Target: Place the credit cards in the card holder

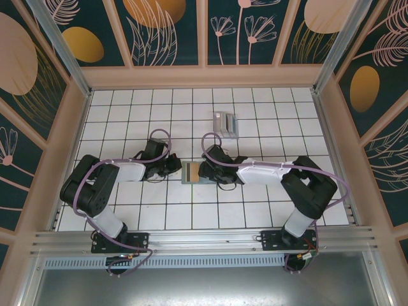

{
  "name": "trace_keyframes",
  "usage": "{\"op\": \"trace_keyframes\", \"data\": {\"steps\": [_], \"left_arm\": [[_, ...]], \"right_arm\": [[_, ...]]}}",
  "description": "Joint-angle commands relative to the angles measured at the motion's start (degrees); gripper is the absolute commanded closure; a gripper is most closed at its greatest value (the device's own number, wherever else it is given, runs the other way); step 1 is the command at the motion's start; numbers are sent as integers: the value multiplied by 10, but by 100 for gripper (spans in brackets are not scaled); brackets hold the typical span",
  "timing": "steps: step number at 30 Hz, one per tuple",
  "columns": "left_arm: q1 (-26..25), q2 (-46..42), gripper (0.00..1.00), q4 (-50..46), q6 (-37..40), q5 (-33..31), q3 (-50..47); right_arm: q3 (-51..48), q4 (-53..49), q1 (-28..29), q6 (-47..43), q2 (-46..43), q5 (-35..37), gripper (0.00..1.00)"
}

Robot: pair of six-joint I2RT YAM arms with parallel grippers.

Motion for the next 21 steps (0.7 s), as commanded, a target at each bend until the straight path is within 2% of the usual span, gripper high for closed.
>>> {"op": "trace_keyframes", "data": {"steps": [1,10,21], "left_arm": [[-1,-4,92,-11,-2,-11,-8],[-1,-2,92,-10,-2,-12,-3],[-1,2,92,-8,-2,-10,0]], "right_arm": [[1,-10,-3,2,5,6,38],[-10,-22,-2,-4,-21,43,38],[-16,3,0,-4,-7,23,42]]}}
